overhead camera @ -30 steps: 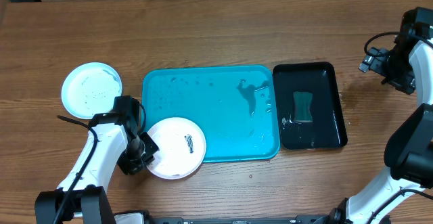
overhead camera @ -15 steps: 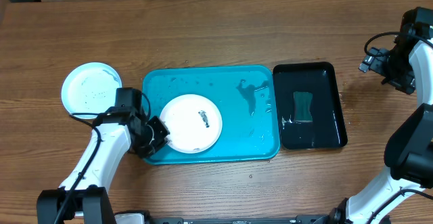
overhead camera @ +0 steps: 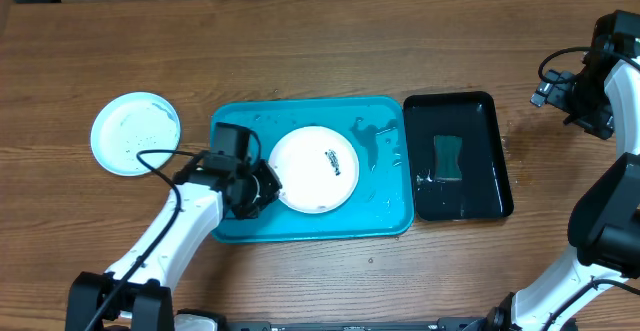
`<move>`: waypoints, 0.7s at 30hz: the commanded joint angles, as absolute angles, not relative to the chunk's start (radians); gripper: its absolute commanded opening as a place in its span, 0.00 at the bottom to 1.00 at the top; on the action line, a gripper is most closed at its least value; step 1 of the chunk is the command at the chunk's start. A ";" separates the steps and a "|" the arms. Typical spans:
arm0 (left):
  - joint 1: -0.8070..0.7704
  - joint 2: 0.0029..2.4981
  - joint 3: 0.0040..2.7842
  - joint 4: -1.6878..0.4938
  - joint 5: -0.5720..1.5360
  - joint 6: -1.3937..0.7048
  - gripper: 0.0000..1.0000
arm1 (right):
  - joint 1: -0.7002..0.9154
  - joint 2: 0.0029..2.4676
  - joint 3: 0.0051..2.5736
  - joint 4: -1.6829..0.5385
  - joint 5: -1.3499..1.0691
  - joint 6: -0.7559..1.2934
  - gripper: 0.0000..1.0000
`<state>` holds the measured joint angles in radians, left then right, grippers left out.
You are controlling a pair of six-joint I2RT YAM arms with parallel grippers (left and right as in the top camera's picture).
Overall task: Clean dirty plates on tray and stack at the side
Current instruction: 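Slide the white plate up onto the teal tray with the left gripper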
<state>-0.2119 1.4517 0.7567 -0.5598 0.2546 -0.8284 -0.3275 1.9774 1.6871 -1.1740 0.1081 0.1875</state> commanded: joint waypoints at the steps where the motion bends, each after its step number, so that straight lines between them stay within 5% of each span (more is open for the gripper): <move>1: -0.260 1.456 0.750 -0.546 0.143 -0.884 0.19 | -0.329 1.956 1.695 -1.171 0.112 0.195 1.00; 7: -0.270 1.455 0.785 -0.540 0.135 -0.756 0.47 | -0.329 1.956 1.695 -1.171 0.112 0.195 1.00; 11: -0.224 1.456 0.966 -0.742 0.122 -0.582 0.60 | -0.329 1.956 1.695 -1.171 0.112 0.195 1.00; 21: -0.186 1.469 1.152 -0.896 0.075 -0.462 0.58 | -0.329 1.956 1.695 -1.171 0.112 0.195 1.00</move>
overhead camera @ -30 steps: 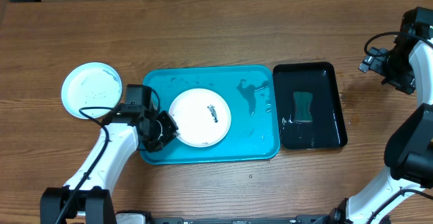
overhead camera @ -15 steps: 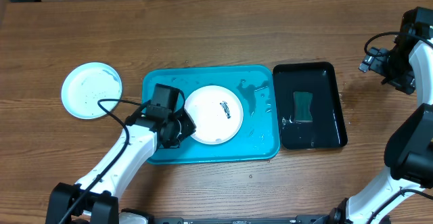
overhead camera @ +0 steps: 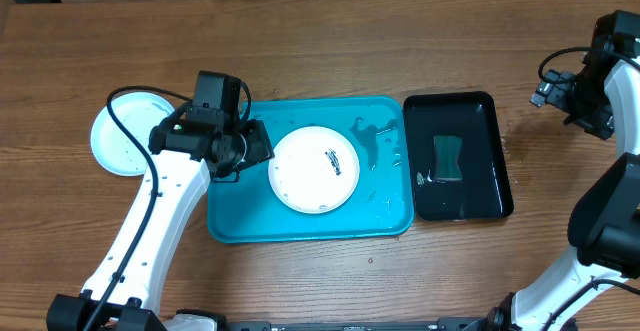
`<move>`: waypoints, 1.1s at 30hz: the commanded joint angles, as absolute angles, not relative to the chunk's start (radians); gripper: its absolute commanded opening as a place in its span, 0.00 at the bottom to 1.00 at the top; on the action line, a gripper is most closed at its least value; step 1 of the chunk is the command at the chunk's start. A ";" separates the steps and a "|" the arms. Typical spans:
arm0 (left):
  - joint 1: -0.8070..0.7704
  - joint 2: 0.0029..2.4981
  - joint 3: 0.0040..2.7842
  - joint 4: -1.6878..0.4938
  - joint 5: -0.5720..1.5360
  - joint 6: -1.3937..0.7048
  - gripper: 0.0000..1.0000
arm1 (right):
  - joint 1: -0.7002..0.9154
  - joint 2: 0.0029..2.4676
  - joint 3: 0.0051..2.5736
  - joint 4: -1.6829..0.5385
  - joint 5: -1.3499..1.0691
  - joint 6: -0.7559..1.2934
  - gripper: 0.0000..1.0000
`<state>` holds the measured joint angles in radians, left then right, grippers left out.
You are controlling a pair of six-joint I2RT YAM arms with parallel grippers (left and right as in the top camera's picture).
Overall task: Clean dirty plates on tray and stack at the side
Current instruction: 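Slide the white plate up onto the teal tray with the left gripper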
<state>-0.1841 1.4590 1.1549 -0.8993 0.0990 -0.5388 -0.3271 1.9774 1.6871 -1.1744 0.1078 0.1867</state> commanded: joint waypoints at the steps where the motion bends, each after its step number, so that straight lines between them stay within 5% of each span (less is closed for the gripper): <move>1: -0.188 1.478 1.146 -0.888 0.075 -0.456 0.54 | -0.329 1.956 1.695 -1.171 0.112 0.195 1.00; 11: -0.212 1.665 1.132 -0.829 0.147 -0.428 0.35 | -0.329 1.956 1.695 -1.171 0.112 0.195 1.00; 20: -0.216 1.799 1.132 -0.814 0.181 -0.369 0.37 | -0.329 1.956 1.695 -1.171 0.112 0.195 1.00; 33: -0.217 1.863 1.132 -0.817 0.181 -0.370 0.28 | -0.329 1.956 1.695 -1.171 0.112 0.195 1.00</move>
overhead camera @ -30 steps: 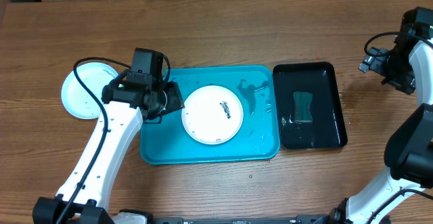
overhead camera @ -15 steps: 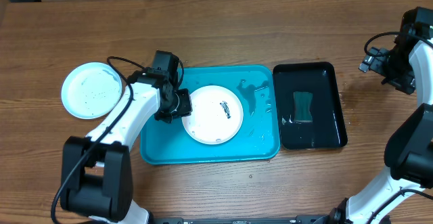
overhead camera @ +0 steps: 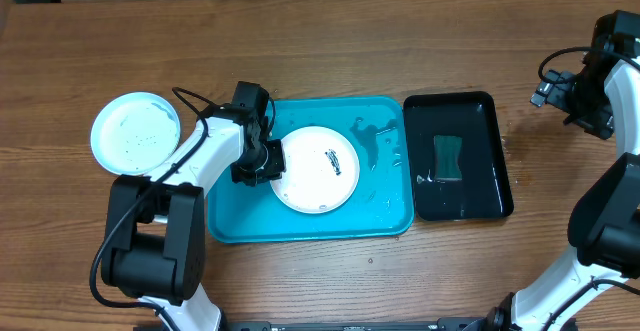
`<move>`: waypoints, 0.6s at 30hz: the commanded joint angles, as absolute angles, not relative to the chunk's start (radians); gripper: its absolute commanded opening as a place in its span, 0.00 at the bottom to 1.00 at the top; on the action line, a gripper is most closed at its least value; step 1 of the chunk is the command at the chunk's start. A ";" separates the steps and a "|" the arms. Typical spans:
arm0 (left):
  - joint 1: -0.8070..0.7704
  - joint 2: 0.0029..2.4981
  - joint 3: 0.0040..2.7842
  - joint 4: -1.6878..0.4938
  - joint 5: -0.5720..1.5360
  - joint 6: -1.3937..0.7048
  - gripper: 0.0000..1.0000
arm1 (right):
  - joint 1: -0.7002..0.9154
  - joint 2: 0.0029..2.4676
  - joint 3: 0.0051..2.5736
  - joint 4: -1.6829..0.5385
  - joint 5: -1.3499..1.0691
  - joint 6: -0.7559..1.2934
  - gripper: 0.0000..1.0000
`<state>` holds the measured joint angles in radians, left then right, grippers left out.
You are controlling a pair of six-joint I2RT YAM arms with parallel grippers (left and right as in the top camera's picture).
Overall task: Clean dirty plates on tray and stack at the side
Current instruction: 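Slide the white plate up onto the teal tray with the left gripper, then reach the right gripper into the black tray and grasp the green sponge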
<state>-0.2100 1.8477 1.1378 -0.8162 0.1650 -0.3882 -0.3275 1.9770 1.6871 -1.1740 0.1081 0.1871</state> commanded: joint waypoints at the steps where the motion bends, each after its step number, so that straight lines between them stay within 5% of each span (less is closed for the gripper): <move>1: -0.217 1.863 1.132 -0.817 0.181 -0.370 0.25 | -0.329 1.956 1.695 -1.171 0.112 0.195 1.00; 8: -0.216 1.863 1.132 -0.818 0.181 -0.373 0.04 | -0.329 1.956 1.695 -1.171 0.112 0.195 1.00; 13: -0.214 1.863 1.132 -0.818 0.180 -0.374 0.04 | -0.329 1.956 1.695 -1.122 0.090 0.199 1.00; 18: -0.198 1.863 1.132 -0.818 0.181 -0.382 0.04 | -0.329 1.955 1.695 -1.209 -0.215 0.224 1.00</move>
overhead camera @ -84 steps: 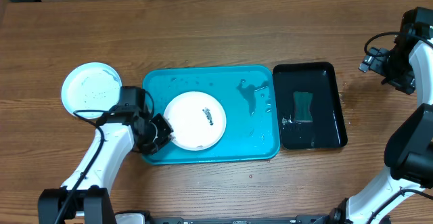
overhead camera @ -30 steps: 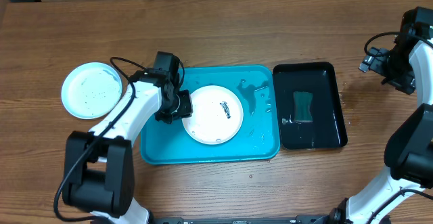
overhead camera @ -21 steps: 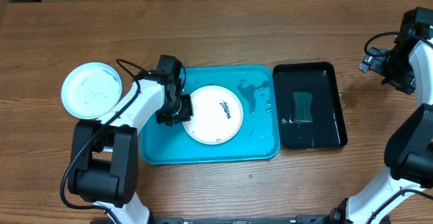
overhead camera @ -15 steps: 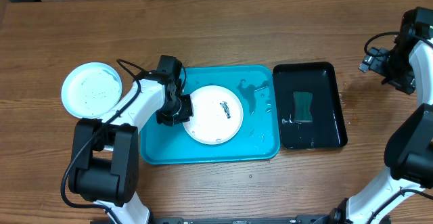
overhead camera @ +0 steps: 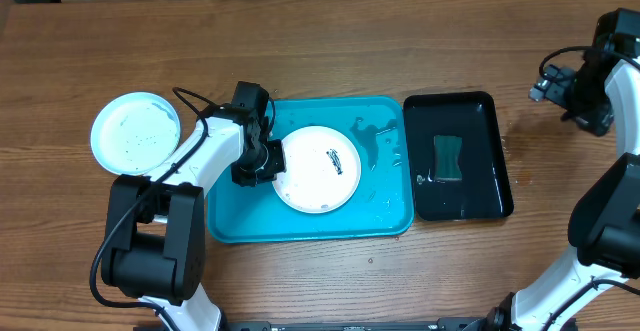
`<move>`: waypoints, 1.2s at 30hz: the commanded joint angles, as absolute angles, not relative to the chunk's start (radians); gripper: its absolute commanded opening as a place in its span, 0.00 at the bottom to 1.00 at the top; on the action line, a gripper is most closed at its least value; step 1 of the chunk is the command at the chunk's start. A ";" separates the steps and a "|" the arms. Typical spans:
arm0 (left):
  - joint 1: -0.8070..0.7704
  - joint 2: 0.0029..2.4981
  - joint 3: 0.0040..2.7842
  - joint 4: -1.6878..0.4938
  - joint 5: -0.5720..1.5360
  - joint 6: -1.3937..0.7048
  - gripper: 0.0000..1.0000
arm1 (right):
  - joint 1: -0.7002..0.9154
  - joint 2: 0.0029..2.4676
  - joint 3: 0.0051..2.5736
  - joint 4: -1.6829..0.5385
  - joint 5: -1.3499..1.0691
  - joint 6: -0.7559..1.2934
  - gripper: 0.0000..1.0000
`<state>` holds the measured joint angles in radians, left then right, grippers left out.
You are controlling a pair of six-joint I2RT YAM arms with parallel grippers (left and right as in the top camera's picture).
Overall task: Clean dirty plates on tray and stack at the side
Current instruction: 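Reach the right gripper into the black tray and grasp the green sponge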
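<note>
A white plate (overhead camera: pixel 314 168) with a dark smear of dirt (overhead camera: pixel 334 161) lies in the teal tray (overhead camera: pixel 385 211). My left gripper (overhead camera: pixel 270 161) sits at the plate's left rim, fingers pointing right; the overhead view does not show whether they are closed on the rim. A second white plate (overhead camera: pixel 135 133) rests on the wooden table, left of the tray. My right gripper (overhead camera: pixel 541 89) hangs far to the right, beyond the black tray, apart from everything; its jaws are too small to read.
A black tray (overhead camera: pixel 490 106) holding water and a green sponge (overhead camera: pixel 447 158) stands right of the teal tray. Water drops spot the teal tray's right part. A cable loops from the left arm over the table.
The left arm and both plates are where they were. The right gripper has shifted very slightly up and to the left.
My left gripper was first at the plate's lower-left rim inside the tray. Then it stood over the tray's left edge, off the plate. After that it was at the plate's left rim, where it remains. The plate has stayed in the tray throughout.
</note>
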<state>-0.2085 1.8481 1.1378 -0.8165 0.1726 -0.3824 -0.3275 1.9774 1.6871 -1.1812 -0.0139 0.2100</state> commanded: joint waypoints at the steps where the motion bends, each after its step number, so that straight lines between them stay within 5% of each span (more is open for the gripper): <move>1: -0.194 1.863 1.132 -0.818 0.181 -0.382 0.04 | -0.329 1.955 1.695 -1.224 -0.277 0.179 0.99; 4: -0.191 1.863 1.132 -0.818 0.181 -0.382 0.04 | -0.324 1.955 1.695 -1.275 -0.402 0.084 0.78; 6: -0.190 1.863 1.132 -0.818 0.181 -0.382 0.04 | -0.313 1.955 1.695 -1.328 -0.405 0.070 0.73; 18: -0.191 1.863 1.132 -0.807 0.184 -0.381 0.04 | -0.042 1.956 1.634 -1.454 -0.168 0.030 0.68; 36: -0.190 1.863 1.132 -0.799 0.181 -0.381 0.05 | 0.117 1.956 1.349 -1.064 -0.035 0.060 0.65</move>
<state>-0.1982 1.8481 1.1378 -0.8024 0.1833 -0.3828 0.1184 1.9774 1.3777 -1.0943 -0.0544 0.0353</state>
